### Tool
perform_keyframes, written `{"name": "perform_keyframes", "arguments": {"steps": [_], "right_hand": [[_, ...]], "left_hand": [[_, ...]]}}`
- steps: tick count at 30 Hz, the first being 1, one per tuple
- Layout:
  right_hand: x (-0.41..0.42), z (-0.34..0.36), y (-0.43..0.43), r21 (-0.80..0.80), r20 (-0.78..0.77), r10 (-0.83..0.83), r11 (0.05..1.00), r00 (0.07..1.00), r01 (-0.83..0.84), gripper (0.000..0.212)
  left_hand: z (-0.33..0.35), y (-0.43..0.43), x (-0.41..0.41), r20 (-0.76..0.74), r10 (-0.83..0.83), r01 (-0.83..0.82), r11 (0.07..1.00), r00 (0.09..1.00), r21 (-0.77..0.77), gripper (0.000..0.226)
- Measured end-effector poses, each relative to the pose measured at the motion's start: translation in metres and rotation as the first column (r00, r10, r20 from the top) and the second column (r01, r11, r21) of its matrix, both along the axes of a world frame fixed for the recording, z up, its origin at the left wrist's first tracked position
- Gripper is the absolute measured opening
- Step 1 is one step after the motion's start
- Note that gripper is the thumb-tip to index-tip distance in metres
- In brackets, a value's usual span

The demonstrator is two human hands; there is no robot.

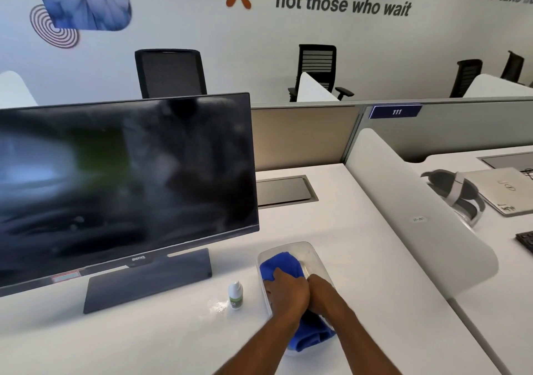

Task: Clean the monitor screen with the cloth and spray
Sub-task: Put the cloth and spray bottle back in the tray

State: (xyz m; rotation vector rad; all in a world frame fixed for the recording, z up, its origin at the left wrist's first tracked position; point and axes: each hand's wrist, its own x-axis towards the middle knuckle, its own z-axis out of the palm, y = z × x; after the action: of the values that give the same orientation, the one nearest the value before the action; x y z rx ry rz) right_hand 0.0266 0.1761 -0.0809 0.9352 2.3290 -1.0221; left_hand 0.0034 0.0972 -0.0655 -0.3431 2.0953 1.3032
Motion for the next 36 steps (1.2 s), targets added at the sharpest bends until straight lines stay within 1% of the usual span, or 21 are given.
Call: {"name": "perform_keyframes", "arguments": {"steps": [2,3,5,6,9,10,12,13,14,16,17,18,19,21,23,25,26,28,31,34,36], "right_hand": [[0.0,-0.032,0.008,0.028,0.078,0.164,0.986,0.983,-0.167,0.021],[0.0,-0.045,0.008,0.029,0.104,0.222,0.974,0.97,-0.226,0.03],[0.009,-0.04,-0.007,0.039,0.116,0.218,0.974,0.969,-0.224,0.043],[0.015,-0.013,-0.023,0.087,0.107,0.17,0.98,0.98,-0.18,0.045],[0.026,0.0,-0.042,0.211,0.082,0.03,0.976,0.996,-0.046,0.05],[0.026,-0.002,-0.045,0.231,0.063,0.01,0.973,0.998,-0.025,0.052],[0.025,-0.004,-0.045,0.229,0.049,0.01,0.973,0.999,-0.021,0.057],[0.024,-0.003,-0.043,0.229,0.038,0.033,0.972,0.999,-0.041,0.06],[0.023,-0.003,-0.041,0.233,0.025,0.055,0.971,0.998,-0.06,0.065],[0.021,0.005,-0.037,0.232,0.008,0.074,0.97,0.997,-0.074,0.072],[0.018,0.011,-0.034,0.234,-0.003,0.072,0.97,0.997,-0.07,0.065],[0.016,0.017,-0.031,0.248,-0.026,0.077,0.966,0.997,-0.068,0.052],[0.014,0.025,-0.029,0.274,-0.051,0.079,0.96,0.996,-0.062,0.035],[0.008,0.04,-0.028,0.369,-0.134,0.073,0.929,0.988,-0.018,0.02],[0.0,0.047,-0.032,0.402,-0.287,0.081,0.915,0.955,0.043,0.023],[-0.01,0.052,-0.046,0.284,-0.419,0.085,0.958,0.904,0.041,0.032],[-0.015,0.054,-0.055,0.2,-0.461,0.078,0.98,0.884,0.018,0.03],[-0.023,0.05,-0.068,0.092,-0.457,0.079,0.995,0.886,-0.042,0.027],[-0.03,0.038,-0.083,0.012,-0.384,0.107,0.994,0.917,-0.111,0.034],[-0.034,0.025,-0.092,0.027,-0.36,0.158,0.987,0.92,-0.159,0.043],[-0.038,0.023,-0.097,0.074,-0.32,0.219,0.976,0.922,-0.206,0.038]], "left_hand": [[0.0,-0.001,0.0,0.025,0.01,-0.011,1.0,1.0,0.027,0.042],[0.0,-0.002,0.0,0.034,0.017,-0.019,0.999,0.999,0.04,0.03],[0.001,-0.005,0.002,0.043,0.005,-0.007,0.998,0.999,0.055,0.007],[0.004,-0.007,0.003,0.046,-0.013,0.011,0.998,0.999,0.058,0.004],[0.006,-0.01,0.005,0.026,-0.039,0.038,0.998,0.999,0.043,0.021],[0.008,-0.011,0.006,0.016,-0.044,0.043,0.998,0.999,0.042,0.022],[0.016,-0.014,0.009,0.003,-0.044,0.044,0.998,0.999,0.046,0.013],[0.016,-0.014,0.009,-0.008,-0.061,0.061,0.997,0.998,0.047,0.015],[0.017,-0.015,0.01,-0.032,-0.082,0.084,0.996,0.996,0.043,0.027],[0.024,-0.02,0.013,-0.111,-0.081,0.086,0.995,0.991,0.043,0.053],[0.029,-0.026,0.015,-0.183,-0.045,0.058,0.996,0.982,0.07,0.053],[0.031,-0.032,0.015,-0.274,0.02,0.012,0.993,0.962,0.115,0.043],[0.034,-0.041,0.015,-0.38,0.101,-0.041,0.986,0.92,0.162,0.034],[0.035,-0.06,0.01,-0.537,0.226,-0.131,0.969,0.813,0.21,0.035],[0.031,-0.079,0.002,-0.597,0.31,-0.212,0.95,0.74,0.23,0.029],[0.025,-0.095,-0.006,-0.633,0.348,-0.276,0.937,0.692,0.214,0.029],[0.021,-0.101,-0.011,-0.632,0.345,-0.295,0.937,0.694,0.188,0.032],[0.009,-0.111,-0.02,-0.576,0.299,-0.289,0.951,0.761,0.113,0.037],[-0.009,-0.12,-0.028,-0.488,0.132,-0.151,0.989,0.863,0.001,0.041],[-0.016,-0.126,-0.028,-0.456,-0.024,0.012,0.999,0.89,-0.031,0.033],[-0.019,-0.13,-0.028,-0.48,-0.067,0.062,0.998,0.875,-0.026,0.022]]}}
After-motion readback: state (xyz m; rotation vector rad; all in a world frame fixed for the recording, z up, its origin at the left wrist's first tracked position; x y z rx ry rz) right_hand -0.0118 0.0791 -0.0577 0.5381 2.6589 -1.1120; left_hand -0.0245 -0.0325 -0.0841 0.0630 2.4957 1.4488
